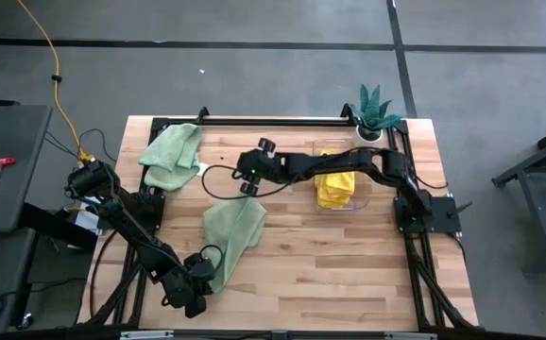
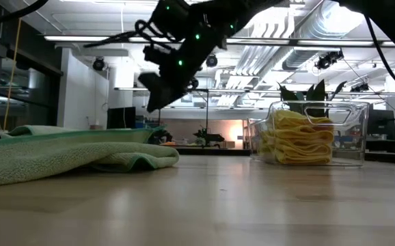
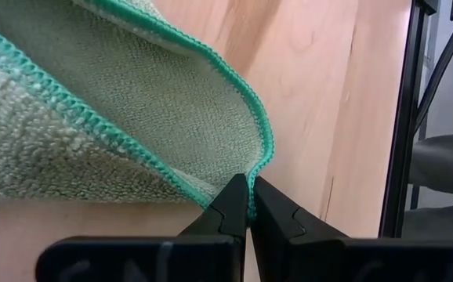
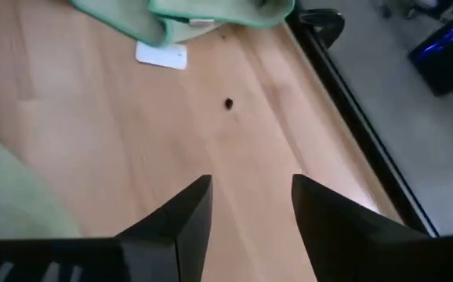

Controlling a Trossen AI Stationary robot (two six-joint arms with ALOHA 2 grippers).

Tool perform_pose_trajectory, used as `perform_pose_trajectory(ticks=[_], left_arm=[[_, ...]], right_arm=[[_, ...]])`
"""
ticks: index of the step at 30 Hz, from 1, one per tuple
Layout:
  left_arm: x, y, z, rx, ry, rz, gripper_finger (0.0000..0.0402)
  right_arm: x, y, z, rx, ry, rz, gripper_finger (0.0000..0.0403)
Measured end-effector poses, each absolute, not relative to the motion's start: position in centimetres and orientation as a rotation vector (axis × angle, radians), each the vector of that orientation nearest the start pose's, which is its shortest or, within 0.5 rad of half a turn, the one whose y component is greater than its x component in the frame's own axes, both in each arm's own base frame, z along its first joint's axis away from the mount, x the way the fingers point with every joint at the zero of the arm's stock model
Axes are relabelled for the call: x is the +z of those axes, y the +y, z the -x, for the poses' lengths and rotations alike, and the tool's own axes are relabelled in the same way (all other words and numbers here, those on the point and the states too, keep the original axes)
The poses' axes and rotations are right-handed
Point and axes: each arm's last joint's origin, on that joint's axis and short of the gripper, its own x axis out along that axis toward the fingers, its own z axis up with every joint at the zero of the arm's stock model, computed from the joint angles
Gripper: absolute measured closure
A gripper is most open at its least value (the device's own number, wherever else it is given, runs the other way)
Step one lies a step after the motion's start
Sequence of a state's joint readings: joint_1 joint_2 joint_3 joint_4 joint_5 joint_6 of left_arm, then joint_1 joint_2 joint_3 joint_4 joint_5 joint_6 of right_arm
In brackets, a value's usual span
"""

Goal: Fold microfiber towels
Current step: Fold the bottom green microfiber towel

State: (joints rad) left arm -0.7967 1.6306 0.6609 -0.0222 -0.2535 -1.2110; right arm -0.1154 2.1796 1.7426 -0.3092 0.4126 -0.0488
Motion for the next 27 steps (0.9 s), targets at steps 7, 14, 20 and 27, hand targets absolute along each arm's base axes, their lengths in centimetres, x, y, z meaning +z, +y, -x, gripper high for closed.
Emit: perform_pose_trajectory(ticks=[7,14,20,27], left_arm=[[11.9,-19.2,-19.8,0.083,1.004,0.595,0.0401],[11.9,-19.2,-19.8,0.094,0.989,0.589,0.0401],[11.9,-19.1,-19.8,0.094,0.988,0.581,0.0401],[11.9,-19.1,-19.9,0.095,0.987,0.58,0.0401]], right_arm=[[24.1,-6.6,-48.5,-0.218,0.818,0.106,0.0233],[24.2,-4.3,-48.4,0.161,0.862,0.271,0.0233],[20.4,-3.0,-48.5,0.218,0.938,0.364,0.0233],[17.3,-2.2,-48.2,0.236,0.998,0.428,0.0233]])
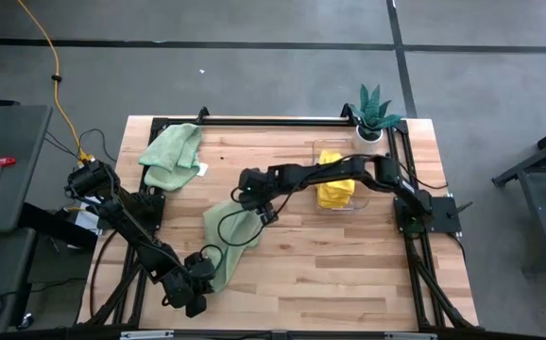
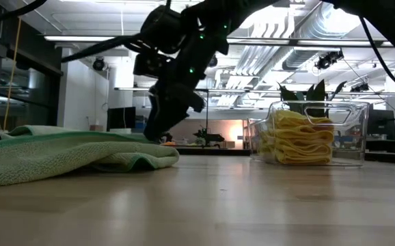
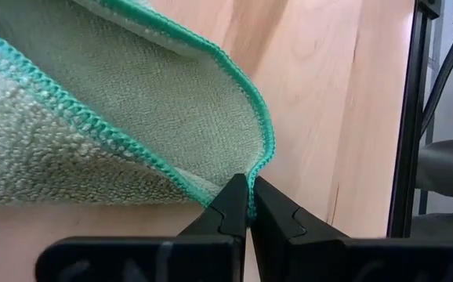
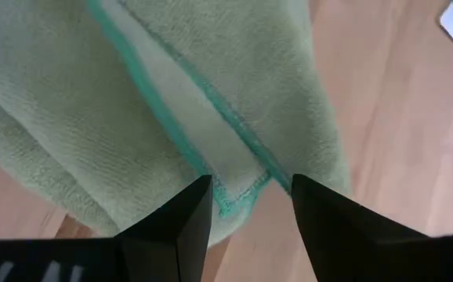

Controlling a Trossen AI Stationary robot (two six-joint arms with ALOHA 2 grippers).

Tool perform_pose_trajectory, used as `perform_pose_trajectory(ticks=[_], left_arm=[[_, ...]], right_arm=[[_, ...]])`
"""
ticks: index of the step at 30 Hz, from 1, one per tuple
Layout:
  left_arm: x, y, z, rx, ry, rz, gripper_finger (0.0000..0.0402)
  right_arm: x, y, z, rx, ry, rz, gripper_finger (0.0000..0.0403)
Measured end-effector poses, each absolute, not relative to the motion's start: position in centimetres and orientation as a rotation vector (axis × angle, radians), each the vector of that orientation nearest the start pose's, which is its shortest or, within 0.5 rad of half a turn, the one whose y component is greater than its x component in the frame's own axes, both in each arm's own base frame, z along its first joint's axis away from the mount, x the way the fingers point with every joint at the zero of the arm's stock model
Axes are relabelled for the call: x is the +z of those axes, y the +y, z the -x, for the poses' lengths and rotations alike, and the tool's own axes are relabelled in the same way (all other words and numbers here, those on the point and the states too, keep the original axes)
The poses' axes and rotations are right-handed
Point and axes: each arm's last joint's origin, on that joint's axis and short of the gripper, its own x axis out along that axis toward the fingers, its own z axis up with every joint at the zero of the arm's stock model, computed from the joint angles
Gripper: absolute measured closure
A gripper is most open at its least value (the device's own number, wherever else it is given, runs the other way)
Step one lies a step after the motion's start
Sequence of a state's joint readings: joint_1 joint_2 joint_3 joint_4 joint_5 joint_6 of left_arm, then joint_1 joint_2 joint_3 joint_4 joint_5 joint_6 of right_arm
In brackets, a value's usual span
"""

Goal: Fold microfiber towels
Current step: Fold the bottom green microfiber towel

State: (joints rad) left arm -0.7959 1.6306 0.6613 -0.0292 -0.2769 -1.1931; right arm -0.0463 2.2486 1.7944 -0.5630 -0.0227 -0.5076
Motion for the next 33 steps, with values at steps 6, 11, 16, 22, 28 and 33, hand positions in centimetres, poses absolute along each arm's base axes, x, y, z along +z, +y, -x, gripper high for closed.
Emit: perform_pose_trajectory(ticks=[6,11,16,22,28,33], left_arm=[[11.9,-19.1,-19.9,0.099,0.984,0.583,0.0401],[11.9,-19.1,-19.9,0.102,0.982,0.588,0.0401],[11.9,-19.1,-19.9,0.104,0.982,0.588,0.0401],[11.9,-19.0,-19.9,0.1,0.981,0.575,0.0401],[11.9,-19.0,-19.9,0.094,0.981,0.562,0.0401],[11.9,-19.0,-19.9,0.094,0.981,0.562,0.0401]], right_arm=[[17.0,-2.0,-48.0,0.248,1.023,0.428,0.0233],[17.3,-1.5,-47.9,0.281,1.013,0.477,0.0233],[17.4,-0.5,-47.5,0.343,1.039,0.533,0.0233],[17.5,-0.4,-47.9,0.255,1.027,0.6,0.0233],[17.6,-0.7,-48.0,0.215,1.02,0.612,0.0233],[17.6,-0.7,-48.0,0.223,1.016,0.607,0.0233]])
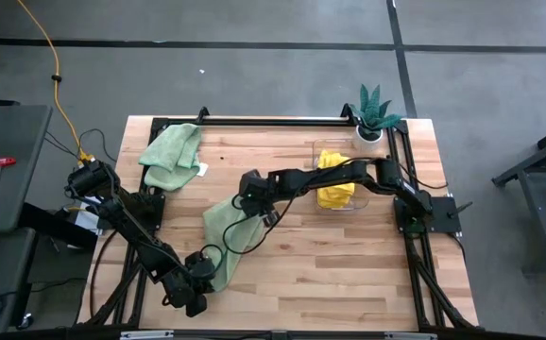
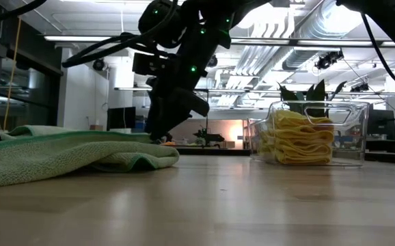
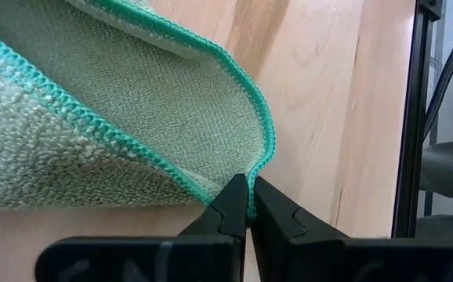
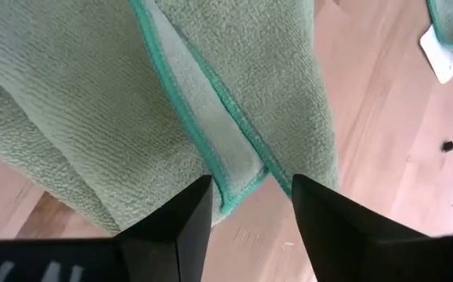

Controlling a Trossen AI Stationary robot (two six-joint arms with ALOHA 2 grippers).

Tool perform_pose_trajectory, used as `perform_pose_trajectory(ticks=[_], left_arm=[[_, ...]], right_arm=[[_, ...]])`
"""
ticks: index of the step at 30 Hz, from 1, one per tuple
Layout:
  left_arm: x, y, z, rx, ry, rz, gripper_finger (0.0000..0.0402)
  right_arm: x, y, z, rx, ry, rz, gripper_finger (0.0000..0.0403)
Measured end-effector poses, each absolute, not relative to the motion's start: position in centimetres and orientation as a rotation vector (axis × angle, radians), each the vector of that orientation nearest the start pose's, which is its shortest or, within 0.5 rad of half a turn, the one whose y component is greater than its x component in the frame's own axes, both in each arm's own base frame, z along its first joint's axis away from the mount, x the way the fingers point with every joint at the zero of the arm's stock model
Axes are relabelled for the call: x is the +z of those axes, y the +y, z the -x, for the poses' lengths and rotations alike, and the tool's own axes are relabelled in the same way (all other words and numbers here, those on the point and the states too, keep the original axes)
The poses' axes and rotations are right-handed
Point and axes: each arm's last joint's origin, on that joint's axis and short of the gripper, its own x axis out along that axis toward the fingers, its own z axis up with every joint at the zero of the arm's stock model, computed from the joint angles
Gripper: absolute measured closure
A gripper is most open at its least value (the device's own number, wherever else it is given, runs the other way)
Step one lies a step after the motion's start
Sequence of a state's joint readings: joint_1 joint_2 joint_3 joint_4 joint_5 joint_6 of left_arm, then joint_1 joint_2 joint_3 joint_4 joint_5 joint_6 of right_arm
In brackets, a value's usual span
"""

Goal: Fold microfiber towels
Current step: Fold the bottom green microfiber towel

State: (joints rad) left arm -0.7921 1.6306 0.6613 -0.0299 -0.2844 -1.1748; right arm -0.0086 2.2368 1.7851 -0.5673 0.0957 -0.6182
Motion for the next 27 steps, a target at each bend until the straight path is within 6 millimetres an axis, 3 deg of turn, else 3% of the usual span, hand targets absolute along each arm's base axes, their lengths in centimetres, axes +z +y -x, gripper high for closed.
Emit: perform_pose_trajectory(ticks=[7,12,16,19,23,27], left_arm=[[11.9,-19.1,-19.9,0.092,0.982,0.564,0.0401],[11.9,-19.1,-19.9,0.086,0.984,0.569,0.0401],[11.9,-19.1,-19.9,0.085,0.985,0.569,0.0401],[11.9,-19.1,-19.9,0.084,0.987,0.57,0.0401],[11.9,-19.2,-20.0,0.07,0.994,0.584,0.0401],[13.2,-19.0,-20.4,-0.007,1.001,0.635,0.0401]], right_arm=[[15.6,0.5,-48.4,0.236,1.049,0.631,0.0233],[15.7,0.9,-48.6,0.169,1.035,0.664,0.0241],[15.8,0.8,-48.7,0.128,1.036,0.683,0.0276],[15.8,0.6,-48.6,0.085,1.057,0.705,0.0325],[17.5,0.6,-48.7,0.059,1.074,0.657,0.0393],[20.9,0.7,-48.9,0.041,1.077,0.575,0.0395]])
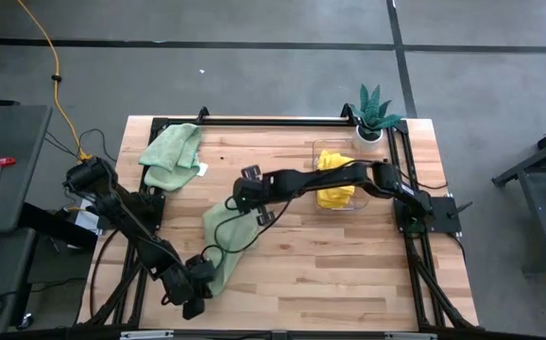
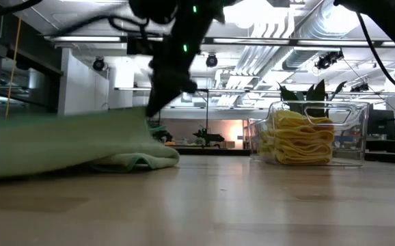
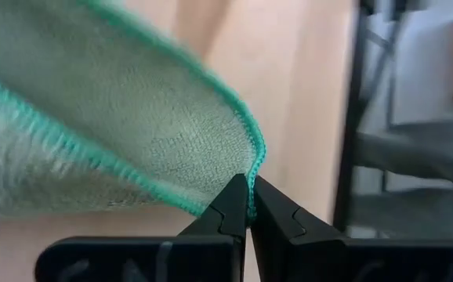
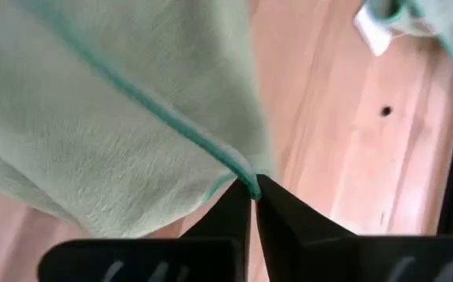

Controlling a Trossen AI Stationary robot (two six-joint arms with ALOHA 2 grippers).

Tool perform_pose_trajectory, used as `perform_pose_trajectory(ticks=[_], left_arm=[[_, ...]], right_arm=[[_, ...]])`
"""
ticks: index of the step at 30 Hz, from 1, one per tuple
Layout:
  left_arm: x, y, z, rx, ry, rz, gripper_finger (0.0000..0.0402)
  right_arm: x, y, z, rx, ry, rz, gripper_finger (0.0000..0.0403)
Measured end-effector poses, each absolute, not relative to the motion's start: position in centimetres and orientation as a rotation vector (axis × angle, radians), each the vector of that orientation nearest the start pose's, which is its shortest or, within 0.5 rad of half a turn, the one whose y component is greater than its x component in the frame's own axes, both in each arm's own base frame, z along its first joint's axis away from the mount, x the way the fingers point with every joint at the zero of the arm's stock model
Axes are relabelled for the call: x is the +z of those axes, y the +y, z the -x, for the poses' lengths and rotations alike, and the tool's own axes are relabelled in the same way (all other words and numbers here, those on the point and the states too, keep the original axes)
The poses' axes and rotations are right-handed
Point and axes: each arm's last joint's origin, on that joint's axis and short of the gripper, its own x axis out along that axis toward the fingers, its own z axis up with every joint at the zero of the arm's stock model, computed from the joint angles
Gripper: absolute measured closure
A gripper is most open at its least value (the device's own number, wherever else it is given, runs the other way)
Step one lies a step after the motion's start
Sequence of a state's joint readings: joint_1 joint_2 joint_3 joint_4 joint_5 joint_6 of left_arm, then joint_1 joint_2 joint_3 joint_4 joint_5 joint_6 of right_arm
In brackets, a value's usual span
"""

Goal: Fold microfiber towels
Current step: Fold the bottom green microfiber towel

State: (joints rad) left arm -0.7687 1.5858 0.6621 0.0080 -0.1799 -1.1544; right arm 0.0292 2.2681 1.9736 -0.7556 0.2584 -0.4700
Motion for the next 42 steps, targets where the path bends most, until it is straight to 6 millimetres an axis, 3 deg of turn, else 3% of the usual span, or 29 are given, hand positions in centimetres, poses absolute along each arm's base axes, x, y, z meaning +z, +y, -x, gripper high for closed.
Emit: perform_pose_trajectory(ticks=[5,9,13,18,25,29,32,37,42], left_arm=[[16.8,-17.6,-20.5,-0.128,0.93,0.647,0.0401],[20.9,-15.1,-20.1,-0.173,0.785,0.655,0.0401],[24.9,-11.6,-18.9,-0.141,0.589,0.642,0.0401],[28.4,-7.3,-17.3,0.057,0.302,0.582,0.0401],[32.1,-2.2,-14.9,0.308,0.021,0.548,0.0401],[35.4,-0.2,-13.4,0.411,-0.115,0.482,0.0401],[38.2,0.9,-12.4,0.483,-0.179,0.362,0.0401],[41.6,2.4,-11.1,0.719,-0.177,0.035,0.0401],[43.2,3.1,-9.9,0.915,-0.091,-0.178,0.0401]], right_arm=[[26.1,0.7,-48.6,0.064,1.065,0.482,0.0401],[30.4,0.7,-47.3,0.06,1.092,0.444,0.0402],[33.5,0.7,-44.1,0.041,1.07,0.349,0.0402],[36.8,1.0,-40.8,-0.022,1.046,0.221,0.0402],[40.1,1.4,-38.0,-0.101,0.973,0.058,0.0403],[41.8,1.5,-36.2,-0.158,0.932,0.022,0.0403],[43.0,1.0,-34.7,-0.302,0.908,0.038,0.0403],[44.3,-1.4,-32.6,-0.554,0.875,0.058,0.0403],[45.7,-2.6,-30.8,-0.678,0.808,0.023,0.0403]])
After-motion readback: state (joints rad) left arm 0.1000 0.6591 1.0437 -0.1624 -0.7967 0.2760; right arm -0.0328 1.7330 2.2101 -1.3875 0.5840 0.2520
